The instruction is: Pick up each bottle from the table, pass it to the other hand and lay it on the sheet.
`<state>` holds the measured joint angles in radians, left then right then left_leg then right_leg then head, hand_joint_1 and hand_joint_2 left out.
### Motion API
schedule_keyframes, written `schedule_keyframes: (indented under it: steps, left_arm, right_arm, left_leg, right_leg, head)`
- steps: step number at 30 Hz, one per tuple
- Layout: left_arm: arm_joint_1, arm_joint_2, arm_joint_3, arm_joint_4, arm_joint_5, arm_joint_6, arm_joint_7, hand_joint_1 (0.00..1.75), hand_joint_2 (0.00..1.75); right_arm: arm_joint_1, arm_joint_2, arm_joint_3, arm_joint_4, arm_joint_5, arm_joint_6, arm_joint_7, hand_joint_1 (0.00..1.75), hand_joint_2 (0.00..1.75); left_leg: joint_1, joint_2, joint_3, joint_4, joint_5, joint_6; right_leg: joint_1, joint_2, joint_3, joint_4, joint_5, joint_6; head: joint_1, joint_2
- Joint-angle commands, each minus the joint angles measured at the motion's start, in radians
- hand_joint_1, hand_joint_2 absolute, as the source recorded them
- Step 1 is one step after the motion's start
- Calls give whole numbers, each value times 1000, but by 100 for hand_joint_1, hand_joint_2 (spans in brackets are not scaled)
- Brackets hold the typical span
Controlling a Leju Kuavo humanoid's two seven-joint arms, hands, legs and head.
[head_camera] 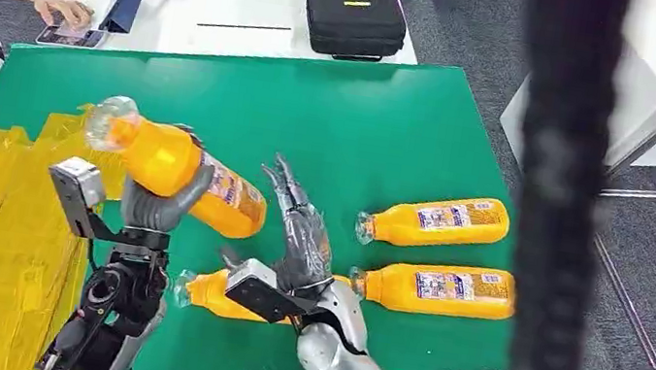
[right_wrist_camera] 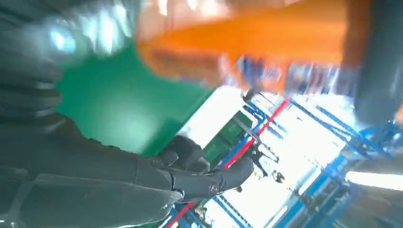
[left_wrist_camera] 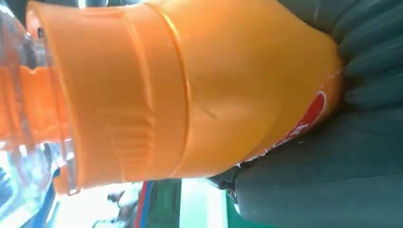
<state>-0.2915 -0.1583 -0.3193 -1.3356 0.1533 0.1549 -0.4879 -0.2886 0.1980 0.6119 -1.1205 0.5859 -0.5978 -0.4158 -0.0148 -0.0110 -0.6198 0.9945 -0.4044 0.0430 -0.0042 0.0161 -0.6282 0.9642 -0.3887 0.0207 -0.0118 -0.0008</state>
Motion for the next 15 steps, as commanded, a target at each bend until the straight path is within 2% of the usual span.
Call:
schedule_keyframes:
  steps: [1,3,4,6,7,12,13,14,15]
  left_arm:
    - [57,5,255,-119,-850,543,-105,175,175]
    - [42,-143,531,-221,-1323,543,-210,175,175]
    - [42,-144,530,-225,-1359,543,-210,175,175]
    - [19,-140,555,-230,-1507,543,-207,175,175]
    - [10,-59,467,-215,-1651,543,-70,175,175]
    - [10,-59,467,-215,-1651,543,-70,175,175]
    - [5,50,351,-167,-1724,543,125,175,175]
    - [-1,177,279,-132,-1724,543,258,175,175]
    - [-31,319,151,-65,-1724,543,427,175,175]
  right_arm:
    - [148,-170,-51,-358,-106,29,28,0,175]
    - [167,-189,-68,-376,-160,20,13,0,175]
    - [167,-191,-67,-377,-159,18,13,0,175]
    - [173,-196,-72,-384,-161,14,25,0,175]
    - [181,-196,-76,-393,-156,39,48,0,175]
    - [181,-196,-76,-393,-156,39,48,0,175]
    - [185,-193,-79,-400,-153,58,52,0,175]
    - [187,-190,-83,-402,-148,69,54,0,175]
    - [189,-189,-87,-403,-142,77,56,0,175]
  left_leg:
    - [1,-1,7,1,-4,-4]
    - [1,0,4,1,-3,-3]
    - [1,1,9,1,-5,-4]
    - [1,-2,2,1,-2,-2]
    - [1,0,4,3,-4,-3]
    - [0,-1,2,0,-1,-2]
    - [0,-1,4,1,-2,-3]
    - [1,0,6,1,-4,-4]
    - [0,1,6,-1,-2,-4]
  right_leg:
    - [1,-3,8,1,-4,0]
    - [1,-1,5,0,-3,0]
    - [1,-2,9,0,-5,0]
    - [1,-2,3,0,-2,0]
    - [1,-1,5,1,-3,0]
    - [0,-2,2,0,-1,-1]
    - [0,-3,4,0,-2,-1]
    - [1,-3,6,1,-4,-1]
    - [-1,-2,5,0,-2,-1]
  head:
    - [0,0]
    - [0,0]
    - [0,0]
    - [0,0]
    - [0,0]
    - [0,0]
    - [0,0]
    - [0,0]
    - [0,0]
